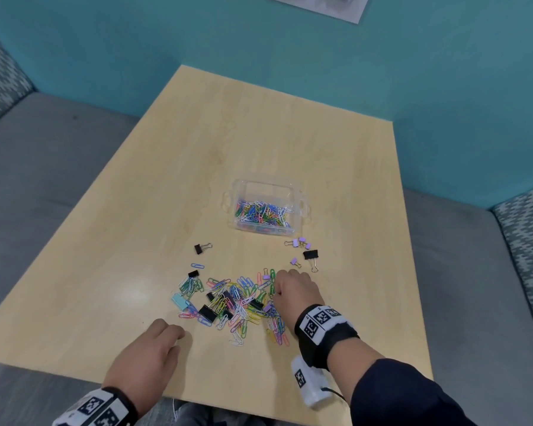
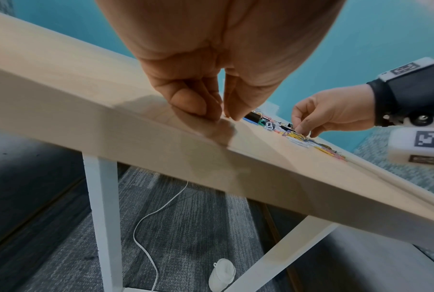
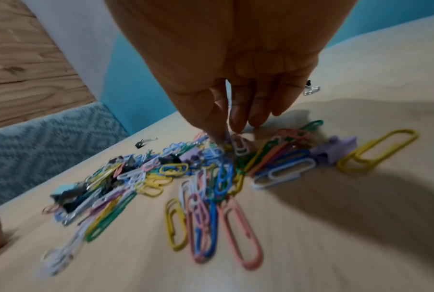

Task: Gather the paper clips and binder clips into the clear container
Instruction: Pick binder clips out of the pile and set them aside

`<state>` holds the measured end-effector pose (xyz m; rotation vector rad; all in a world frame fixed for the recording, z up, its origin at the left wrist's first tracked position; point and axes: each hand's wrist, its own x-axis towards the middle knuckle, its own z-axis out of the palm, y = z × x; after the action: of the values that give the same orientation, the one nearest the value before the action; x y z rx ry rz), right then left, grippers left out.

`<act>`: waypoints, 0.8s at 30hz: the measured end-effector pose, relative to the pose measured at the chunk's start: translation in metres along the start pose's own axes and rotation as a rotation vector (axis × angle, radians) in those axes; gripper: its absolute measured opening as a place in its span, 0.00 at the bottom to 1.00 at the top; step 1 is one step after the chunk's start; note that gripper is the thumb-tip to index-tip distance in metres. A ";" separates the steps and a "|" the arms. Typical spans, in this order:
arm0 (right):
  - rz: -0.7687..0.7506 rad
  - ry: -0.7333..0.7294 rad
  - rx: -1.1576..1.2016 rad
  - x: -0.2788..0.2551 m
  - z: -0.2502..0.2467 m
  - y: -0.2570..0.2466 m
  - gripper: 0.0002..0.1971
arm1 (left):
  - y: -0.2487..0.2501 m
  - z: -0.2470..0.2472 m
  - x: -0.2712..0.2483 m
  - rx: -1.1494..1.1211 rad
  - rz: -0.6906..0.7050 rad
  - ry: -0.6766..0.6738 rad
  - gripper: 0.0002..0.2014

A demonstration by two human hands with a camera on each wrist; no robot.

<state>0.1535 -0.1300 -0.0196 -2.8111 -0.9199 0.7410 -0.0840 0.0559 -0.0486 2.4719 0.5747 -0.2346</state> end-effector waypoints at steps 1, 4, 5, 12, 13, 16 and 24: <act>0.016 0.003 0.052 0.003 -0.001 0.002 0.05 | 0.000 0.000 0.000 -0.004 0.003 -0.002 0.15; 0.139 0.046 0.308 0.010 -0.005 0.015 0.04 | -0.001 -0.001 0.002 -0.008 0.003 0.002 0.15; 0.187 0.085 0.375 0.013 -0.007 0.020 0.03 | -0.001 -0.001 0.002 -0.007 0.005 0.003 0.14; -0.116 0.159 0.031 -0.008 -0.008 0.031 0.07 | 0.000 -0.003 0.003 -0.003 0.023 0.010 0.14; -0.204 0.132 -0.034 -0.016 -0.004 0.026 0.07 | 0.001 -0.003 0.003 -0.001 0.026 0.010 0.15; -0.271 0.098 -0.074 -0.027 0.008 0.011 0.08 | 0.002 -0.003 0.004 0.008 0.023 0.008 0.15; -0.146 0.057 -0.020 -0.015 0.022 -0.004 0.03 | 0.004 -0.004 0.005 0.032 0.011 -0.001 0.15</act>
<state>0.1303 -0.1373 -0.0316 -2.7295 -1.1145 0.6320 -0.0772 0.0573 -0.0449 2.5050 0.5602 -0.2429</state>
